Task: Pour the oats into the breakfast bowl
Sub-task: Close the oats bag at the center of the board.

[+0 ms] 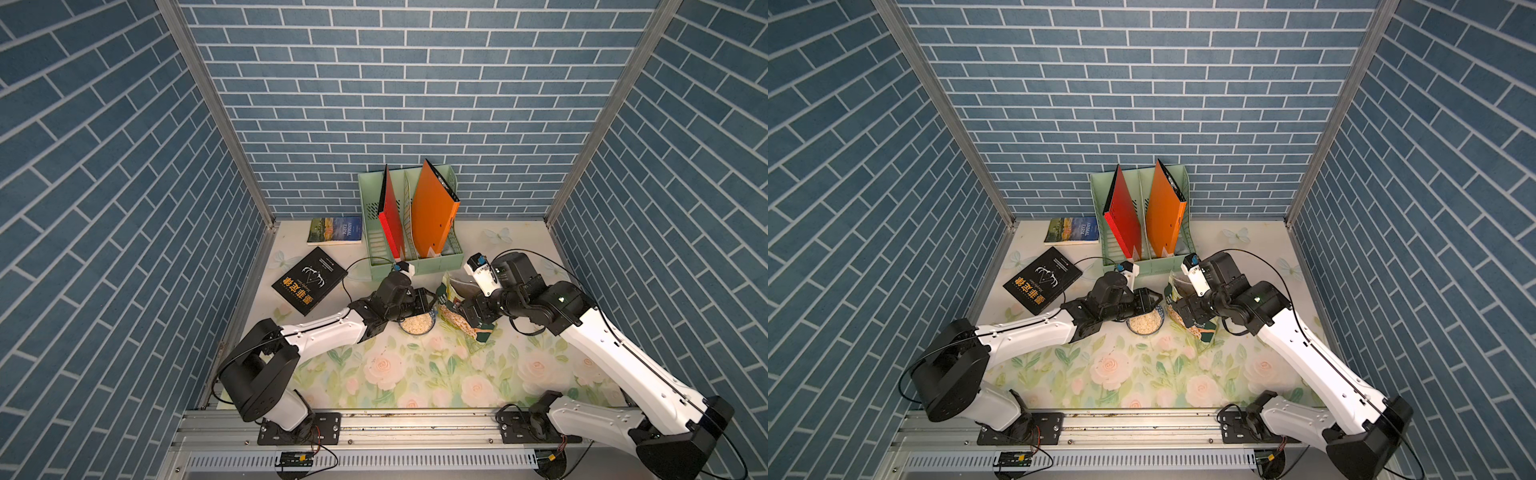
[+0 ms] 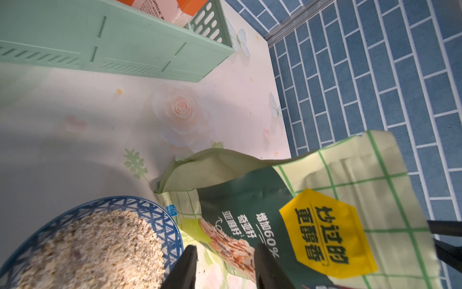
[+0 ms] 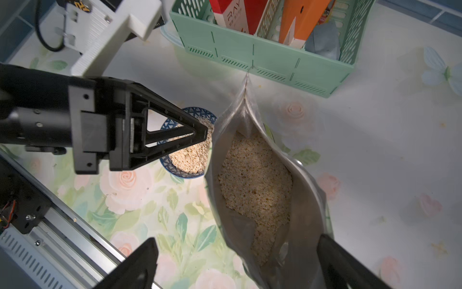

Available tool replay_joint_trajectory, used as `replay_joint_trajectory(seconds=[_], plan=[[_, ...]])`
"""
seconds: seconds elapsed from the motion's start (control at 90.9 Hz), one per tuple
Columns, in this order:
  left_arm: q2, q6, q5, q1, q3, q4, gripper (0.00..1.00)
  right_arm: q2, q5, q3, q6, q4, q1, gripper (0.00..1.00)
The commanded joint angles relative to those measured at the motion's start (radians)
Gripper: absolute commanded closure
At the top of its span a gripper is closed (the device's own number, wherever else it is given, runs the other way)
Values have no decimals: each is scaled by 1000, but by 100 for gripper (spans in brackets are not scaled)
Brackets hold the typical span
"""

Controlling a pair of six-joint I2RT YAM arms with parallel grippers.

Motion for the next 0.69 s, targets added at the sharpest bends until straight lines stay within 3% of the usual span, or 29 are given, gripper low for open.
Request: replay_joint_trajectory(seconds=[0.0,0.099,0.209,0.352,0.682], plan=[[-2,13,12,-15,-4,25,57,19,99,43,-12,-99,-6,1],[0,8,10,-19,-4,25,57,41,107,53,-8,-108,-6,1],[-5,9,7,-21,-5,24,57,51,197,128,11,-139,-6,2],[7,7,10,-22,-1,27,57,15,78,161,-7,-81,-6,2],[27,4,14,-33,11,34,56,-1,101,47,23,-113,-6,1]])
